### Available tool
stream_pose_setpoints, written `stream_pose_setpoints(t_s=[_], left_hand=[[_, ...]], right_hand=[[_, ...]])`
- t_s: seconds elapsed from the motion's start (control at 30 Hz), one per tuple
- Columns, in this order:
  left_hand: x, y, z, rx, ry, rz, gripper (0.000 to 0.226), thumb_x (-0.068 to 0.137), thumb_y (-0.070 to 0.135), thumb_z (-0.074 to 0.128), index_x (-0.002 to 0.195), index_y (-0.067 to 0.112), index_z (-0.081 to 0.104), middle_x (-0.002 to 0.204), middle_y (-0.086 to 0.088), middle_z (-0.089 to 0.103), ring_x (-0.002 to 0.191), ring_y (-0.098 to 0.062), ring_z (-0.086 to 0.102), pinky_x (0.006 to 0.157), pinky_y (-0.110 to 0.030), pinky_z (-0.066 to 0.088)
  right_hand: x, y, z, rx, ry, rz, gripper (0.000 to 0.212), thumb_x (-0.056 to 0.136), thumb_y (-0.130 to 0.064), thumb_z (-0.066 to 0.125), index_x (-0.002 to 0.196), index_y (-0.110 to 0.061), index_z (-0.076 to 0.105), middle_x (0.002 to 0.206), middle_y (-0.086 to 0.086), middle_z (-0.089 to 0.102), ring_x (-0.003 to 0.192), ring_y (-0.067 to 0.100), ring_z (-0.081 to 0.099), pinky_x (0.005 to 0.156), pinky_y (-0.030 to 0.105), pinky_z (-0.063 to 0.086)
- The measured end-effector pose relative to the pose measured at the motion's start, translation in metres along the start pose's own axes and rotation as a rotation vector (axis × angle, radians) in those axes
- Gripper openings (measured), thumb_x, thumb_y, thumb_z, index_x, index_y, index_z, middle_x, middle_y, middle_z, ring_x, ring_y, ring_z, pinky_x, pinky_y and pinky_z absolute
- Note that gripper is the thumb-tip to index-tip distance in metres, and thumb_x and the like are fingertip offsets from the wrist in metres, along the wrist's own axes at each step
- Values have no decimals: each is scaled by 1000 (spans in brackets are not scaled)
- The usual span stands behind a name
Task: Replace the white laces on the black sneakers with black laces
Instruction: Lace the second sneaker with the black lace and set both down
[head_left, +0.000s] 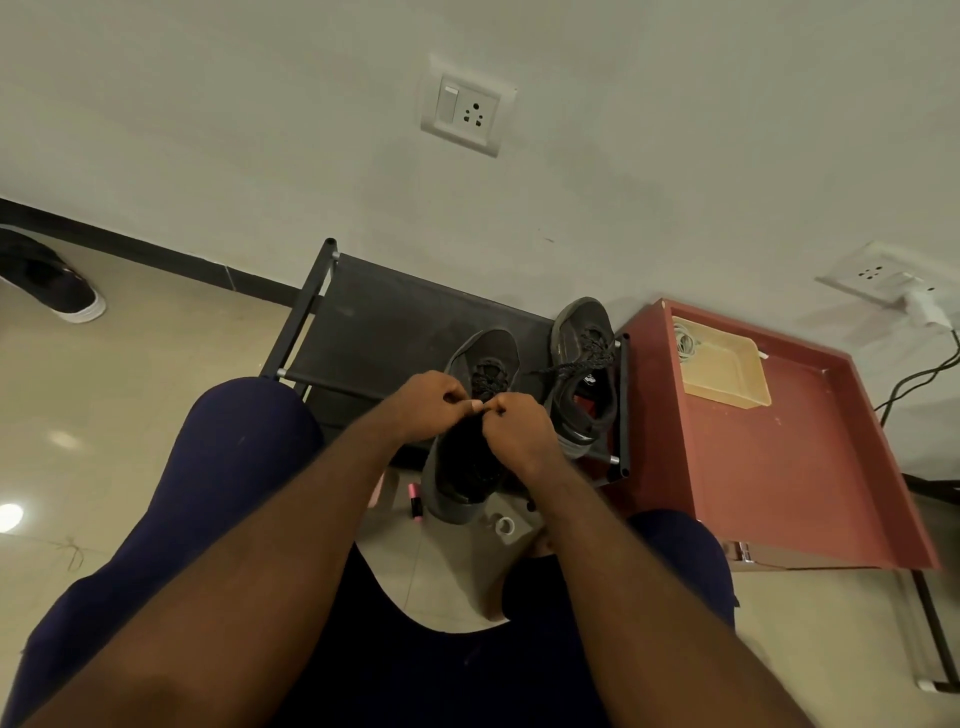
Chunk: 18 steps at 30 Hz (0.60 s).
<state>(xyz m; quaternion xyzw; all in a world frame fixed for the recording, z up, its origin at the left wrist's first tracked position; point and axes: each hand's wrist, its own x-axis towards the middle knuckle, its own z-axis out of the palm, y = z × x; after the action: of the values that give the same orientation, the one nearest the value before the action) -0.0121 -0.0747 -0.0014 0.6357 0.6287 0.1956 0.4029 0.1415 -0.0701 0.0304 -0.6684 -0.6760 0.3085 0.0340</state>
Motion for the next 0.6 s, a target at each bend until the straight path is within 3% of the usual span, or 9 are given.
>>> stream_pose_setpoints(t_s=[0.13,0.3,0.4,0.47,0.53,0.6], left_hand=[[2,-4,-3,73,10,-21,18,95,22,61,91,9,71,88,-7,68,82,-21,62,72,-31,49],[1,-12,-1,6,204,-150,18,97,15,54,89,3,64,87,-11,64,80,-24,58,70,-29,39],[1,-26,-12,-108,331,-252,15,99,13,52,97,6,65,93,-8,62,83,-19,55,73,-28,38],[1,-32,-17,-201,400,-337,14,100,13,50,99,7,63,91,-6,57,77,-13,51,66,-23,37],[3,-38,-19,-340,464,-434,16,101,14,48,101,4,60,92,-8,57,71,-8,48,57,-20,34],[6,-44,-22,-612,548,-540,22,103,14,46,109,-2,60,95,-12,60,71,-10,50,59,-21,39]], right_hand=[[2,2,3,46,-18,17,27,88,-27,43,70,-18,60,73,6,67,74,29,68,70,47,60],[2,4,1,65,-27,6,28,91,-28,42,81,-17,67,78,7,69,76,29,68,73,50,60],[4,2,-5,84,-32,4,29,90,-22,42,89,-14,70,83,8,71,80,30,68,76,52,59],[5,1,-7,96,-39,-2,28,90,-16,43,90,-12,71,80,6,71,79,29,68,77,52,59],[5,1,-8,104,-52,-8,28,91,-13,43,83,-21,69,74,-1,66,76,25,65,79,50,59],[4,2,-7,118,-53,-4,32,91,-12,44,73,-30,63,69,-6,62,75,23,62,79,50,59]])
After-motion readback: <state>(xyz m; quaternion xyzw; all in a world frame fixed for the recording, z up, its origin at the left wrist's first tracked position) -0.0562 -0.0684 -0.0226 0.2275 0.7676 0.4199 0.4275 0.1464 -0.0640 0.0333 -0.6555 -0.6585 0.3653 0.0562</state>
